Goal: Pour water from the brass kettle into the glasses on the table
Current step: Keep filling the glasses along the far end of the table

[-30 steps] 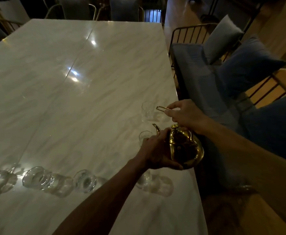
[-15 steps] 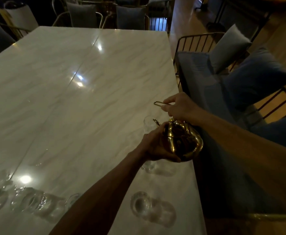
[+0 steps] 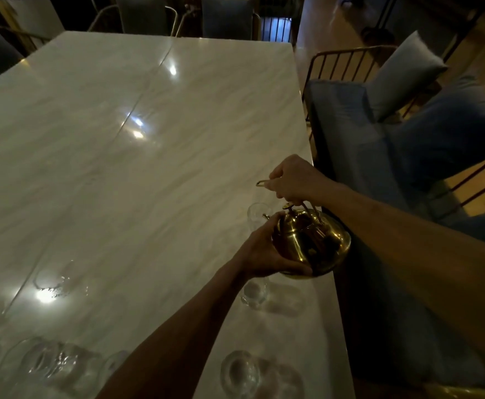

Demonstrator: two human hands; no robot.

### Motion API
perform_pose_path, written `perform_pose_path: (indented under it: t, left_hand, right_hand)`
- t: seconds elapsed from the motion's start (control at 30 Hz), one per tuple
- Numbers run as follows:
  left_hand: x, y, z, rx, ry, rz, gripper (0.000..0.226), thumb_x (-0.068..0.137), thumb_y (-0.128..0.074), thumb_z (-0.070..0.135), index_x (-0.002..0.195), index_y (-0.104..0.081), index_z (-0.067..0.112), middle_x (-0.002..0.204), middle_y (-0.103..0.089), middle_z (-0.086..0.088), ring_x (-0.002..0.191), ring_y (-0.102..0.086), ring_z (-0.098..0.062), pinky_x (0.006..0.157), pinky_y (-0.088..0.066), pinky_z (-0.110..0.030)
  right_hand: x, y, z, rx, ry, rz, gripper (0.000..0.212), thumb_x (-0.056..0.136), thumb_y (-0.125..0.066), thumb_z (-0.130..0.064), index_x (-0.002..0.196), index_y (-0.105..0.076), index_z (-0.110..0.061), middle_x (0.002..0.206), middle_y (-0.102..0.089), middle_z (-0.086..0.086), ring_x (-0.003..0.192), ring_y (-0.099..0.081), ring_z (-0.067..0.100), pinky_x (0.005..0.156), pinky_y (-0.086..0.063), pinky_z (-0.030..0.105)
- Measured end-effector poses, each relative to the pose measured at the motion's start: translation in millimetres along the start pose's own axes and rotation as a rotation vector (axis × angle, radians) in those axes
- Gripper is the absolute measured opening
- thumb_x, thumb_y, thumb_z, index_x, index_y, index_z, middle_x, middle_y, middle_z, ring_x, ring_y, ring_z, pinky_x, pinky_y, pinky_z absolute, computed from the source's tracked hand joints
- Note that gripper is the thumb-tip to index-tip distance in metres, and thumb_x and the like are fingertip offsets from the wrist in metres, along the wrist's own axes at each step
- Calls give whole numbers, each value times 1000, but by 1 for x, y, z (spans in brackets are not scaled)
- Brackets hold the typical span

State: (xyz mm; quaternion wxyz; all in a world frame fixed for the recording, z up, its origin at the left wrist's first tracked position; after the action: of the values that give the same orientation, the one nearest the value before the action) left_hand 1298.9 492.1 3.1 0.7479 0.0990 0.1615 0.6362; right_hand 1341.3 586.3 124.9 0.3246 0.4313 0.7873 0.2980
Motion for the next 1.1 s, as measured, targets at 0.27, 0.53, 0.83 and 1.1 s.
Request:
perform_pose_path:
  t: [0.27, 0.53, 0.83, 1.1]
  left_hand:
    - [7, 6, -8, -35, 35, 23, 113, 62, -99, 25, 155, -36, 25, 147, -53, 8, 132, -49, -7, 99, -39, -13]
    - [12, 7, -11, -50, 63, 22, 126, 48, -92, 57, 157, -34, 29, 148, -55, 8, 138, -51, -14, 111, -44, -31]
    - [21, 3, -13, -69, 81, 45, 115, 64, -99, 35, 158, -33, 30, 148, -55, 9, 133, -52, -10, 99, -42, -16]
    - [23, 3, -10, -102, 69, 97, 100, 68, -97, 27, 144, -34, 42, 119, -49, 35, 104, -48, 20, 83, -37, 0]
  right_hand:
    - [16, -5, -8, -55, 40, -18, 24, 91, -64, -18, 106, -69, -1, 81, -71, 13, 52, -57, 11, 44, -45, 20]
    - [29, -5, -8, -146, 90, 48, 26, 86, -70, -22, 103, -71, -3, 97, -72, 9, 59, -62, 11, 52, -52, 24]
    - [37, -1, -6, -229, 193, 97, 24, 86, -70, -18, 105, -72, -4, 109, -72, 11, 84, -66, 14, 60, -44, 13]
    - [44, -6, -15, -293, 245, 40, 18, 89, -67, -16, 97, -73, 0, 99, -73, 13, 61, -62, 10, 55, -47, 17]
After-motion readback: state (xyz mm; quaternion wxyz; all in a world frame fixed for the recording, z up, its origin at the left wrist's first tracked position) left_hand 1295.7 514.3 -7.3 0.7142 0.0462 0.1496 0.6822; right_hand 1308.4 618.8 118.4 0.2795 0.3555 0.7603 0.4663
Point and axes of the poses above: each hand's wrist, its own x-axis towards the middle knuckle, its own y-axis out of the back of the hand, z = x × y, the point moved 8 cm from there along x, towards the middle knuckle
